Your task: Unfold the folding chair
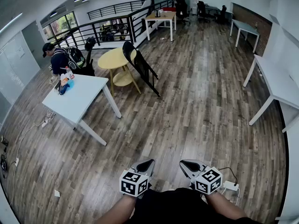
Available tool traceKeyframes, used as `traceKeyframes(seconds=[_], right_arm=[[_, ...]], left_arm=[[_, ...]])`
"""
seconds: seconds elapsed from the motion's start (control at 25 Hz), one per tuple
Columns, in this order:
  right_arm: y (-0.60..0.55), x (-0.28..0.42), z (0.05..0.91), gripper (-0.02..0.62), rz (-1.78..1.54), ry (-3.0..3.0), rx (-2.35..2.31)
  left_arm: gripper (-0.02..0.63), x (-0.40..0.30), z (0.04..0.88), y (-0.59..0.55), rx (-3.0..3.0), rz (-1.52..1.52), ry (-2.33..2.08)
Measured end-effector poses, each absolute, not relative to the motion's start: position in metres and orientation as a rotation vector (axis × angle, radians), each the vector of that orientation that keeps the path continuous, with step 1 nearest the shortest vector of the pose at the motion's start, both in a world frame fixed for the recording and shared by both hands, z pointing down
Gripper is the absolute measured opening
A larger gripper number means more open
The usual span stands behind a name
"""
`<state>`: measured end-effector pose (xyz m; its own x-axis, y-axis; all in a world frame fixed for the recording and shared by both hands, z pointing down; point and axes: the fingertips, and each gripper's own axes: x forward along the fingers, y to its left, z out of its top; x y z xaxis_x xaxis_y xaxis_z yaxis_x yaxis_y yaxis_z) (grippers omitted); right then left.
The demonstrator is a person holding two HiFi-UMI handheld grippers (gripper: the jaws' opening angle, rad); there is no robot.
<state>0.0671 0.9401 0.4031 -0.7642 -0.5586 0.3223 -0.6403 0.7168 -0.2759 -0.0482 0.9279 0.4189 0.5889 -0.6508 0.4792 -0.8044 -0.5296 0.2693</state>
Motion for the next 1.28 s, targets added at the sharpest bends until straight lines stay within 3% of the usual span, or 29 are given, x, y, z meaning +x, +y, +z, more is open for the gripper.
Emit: traceKeyframes(seconds=[0.44,1.28], right_arm=[[0.915,0.084,0.414,0.006,0.616,-2.699,1.0],[0.861,0.084,0.442,0.006,0.714,-2.658,1.007]], left_arm=[[0.008,-0.048,0.427,0.902,2.18,0.254,-1.111],[0.008,-0.081,0.442,0.842,2.151,0.305,-1.233]])
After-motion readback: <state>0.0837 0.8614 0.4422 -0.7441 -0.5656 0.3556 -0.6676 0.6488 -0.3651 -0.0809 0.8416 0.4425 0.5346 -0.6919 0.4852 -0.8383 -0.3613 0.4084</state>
